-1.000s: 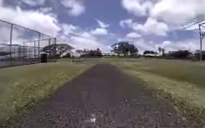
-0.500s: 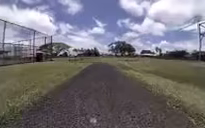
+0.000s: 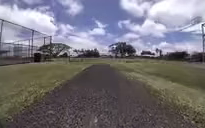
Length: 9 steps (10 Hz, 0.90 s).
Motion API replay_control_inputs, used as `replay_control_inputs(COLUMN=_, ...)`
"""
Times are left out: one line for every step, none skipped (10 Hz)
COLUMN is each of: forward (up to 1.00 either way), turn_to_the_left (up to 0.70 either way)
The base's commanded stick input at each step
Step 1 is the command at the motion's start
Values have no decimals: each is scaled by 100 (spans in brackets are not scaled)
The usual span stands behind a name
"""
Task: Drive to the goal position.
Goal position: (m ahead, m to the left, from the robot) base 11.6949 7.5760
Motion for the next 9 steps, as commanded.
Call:
replay_control_inputs(forward=70, turn_to_the_left=0)
replay_control_inputs(forward=70, turn_to_the_left=0)
replay_control_inputs(forward=70, turn_to_the_left=0)
replay_control_inputs(forward=70, turn_to_the_left=0)
replay_control_inputs(forward=70, turn_to_the_left=0)
replay_control_inputs(forward=70, turn_to_the_left=0)
replay_control_inputs(forward=70, turn_to_the_left=0)
replay_control_inputs(forward=70, turn_to_the_left=0)
replay_control_inputs(forward=70, turn_to_the_left=0)
